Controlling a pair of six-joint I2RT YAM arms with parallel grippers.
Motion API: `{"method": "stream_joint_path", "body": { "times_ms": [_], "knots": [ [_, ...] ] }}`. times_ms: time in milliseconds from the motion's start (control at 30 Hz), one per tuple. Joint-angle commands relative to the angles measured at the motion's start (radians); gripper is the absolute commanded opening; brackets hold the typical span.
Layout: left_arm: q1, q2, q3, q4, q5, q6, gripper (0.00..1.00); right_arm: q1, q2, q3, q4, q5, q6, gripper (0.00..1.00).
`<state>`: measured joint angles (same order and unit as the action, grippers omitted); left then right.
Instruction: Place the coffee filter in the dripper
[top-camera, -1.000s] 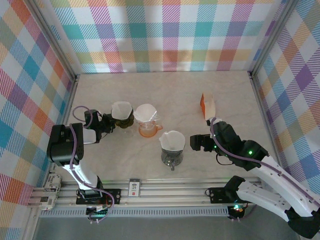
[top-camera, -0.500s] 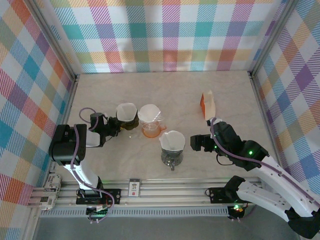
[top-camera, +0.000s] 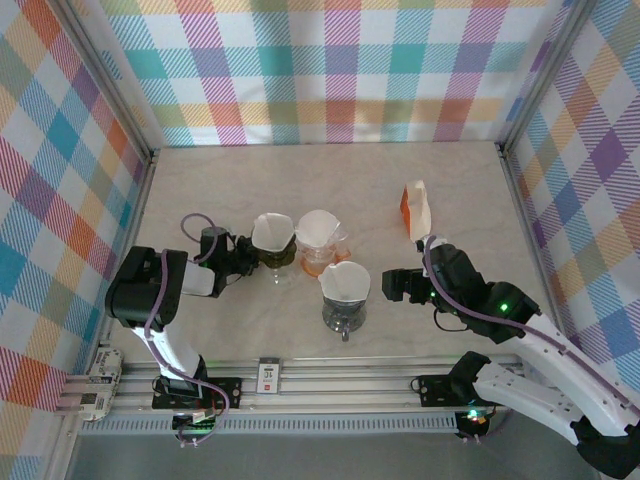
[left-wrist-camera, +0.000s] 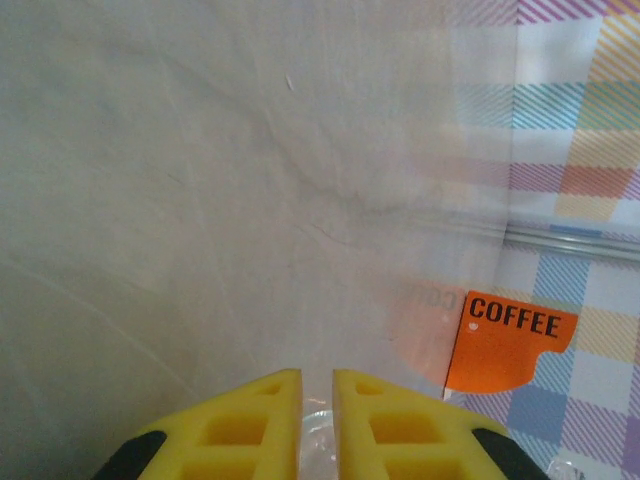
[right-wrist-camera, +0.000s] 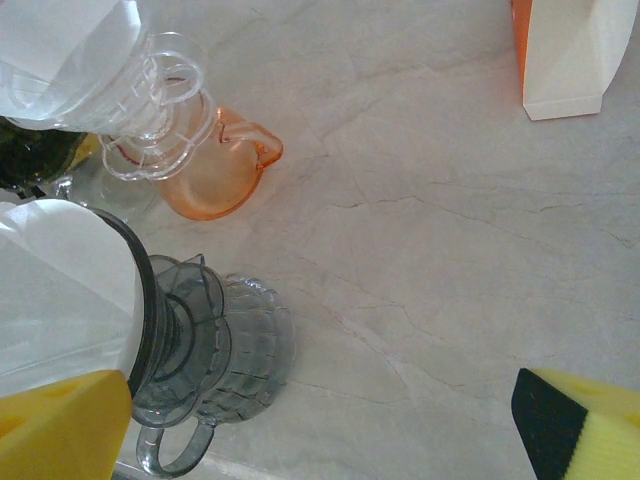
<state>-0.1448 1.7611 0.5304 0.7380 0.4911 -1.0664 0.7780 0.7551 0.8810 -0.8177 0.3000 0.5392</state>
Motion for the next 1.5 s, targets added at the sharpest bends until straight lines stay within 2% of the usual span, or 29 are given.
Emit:
{"method": "stream_joint_path", "body": {
  "times_ms": [0,333,433,600,700,767,967,1067,1167,1333,1467],
  "knots": [
    [-0.066,0.031,0.019,0.015,-0.028,-0.002,0.16,-0.005,-0.011,0.001,-0.013,0.018,0.015,0.98],
    [-0.136,0.058,0.009,0.034,-0.068,-0.024,0.16,-0.004,-0.004,0.003,-0.008,0.028,0.017,0.98],
    [-0.126,0.013,-0.007,-0.021,-0.095,-0.011,0.2,-0.005,-0.005,0.007,-0.007,0.031,0.015,0.98],
    [-0.1,-0.134,-0.02,-0.224,-0.169,0.041,0.31,-0.005,-0.016,0.011,-0.002,0.047,0.016,0.99],
    [-0.071,-0.26,-0.037,-0.379,-0.226,0.073,0.39,-0.005,-0.023,0.013,0.006,0.055,0.014,0.99],
    [-0.045,-0.369,-0.058,-0.487,-0.264,0.096,0.48,-0.005,-0.023,0.016,0.016,0.056,0.007,0.99],
    [-0.014,-0.774,-0.036,-0.887,-0.43,0.216,0.91,-0.005,-0.022,0.012,0.049,0.06,-0.03,1.0],
    [-0.024,-0.928,0.054,-1.078,-0.558,0.33,0.99,-0.005,-0.026,0.003,0.071,0.072,-0.042,0.99],
    [-0.051,-0.985,0.128,-1.195,-0.768,0.397,1.0,-0.006,-0.034,-0.016,0.1,0.075,-0.048,0.99],
    [-0.061,-0.996,0.114,-1.093,-0.854,0.561,1.0,-0.006,-0.034,-0.042,0.131,0.071,-0.055,0.99],
    [-0.056,-0.941,0.072,-0.918,-1.044,0.735,1.0,-0.006,-0.037,-0.047,0.133,0.066,-0.055,0.99]
  ]
}}
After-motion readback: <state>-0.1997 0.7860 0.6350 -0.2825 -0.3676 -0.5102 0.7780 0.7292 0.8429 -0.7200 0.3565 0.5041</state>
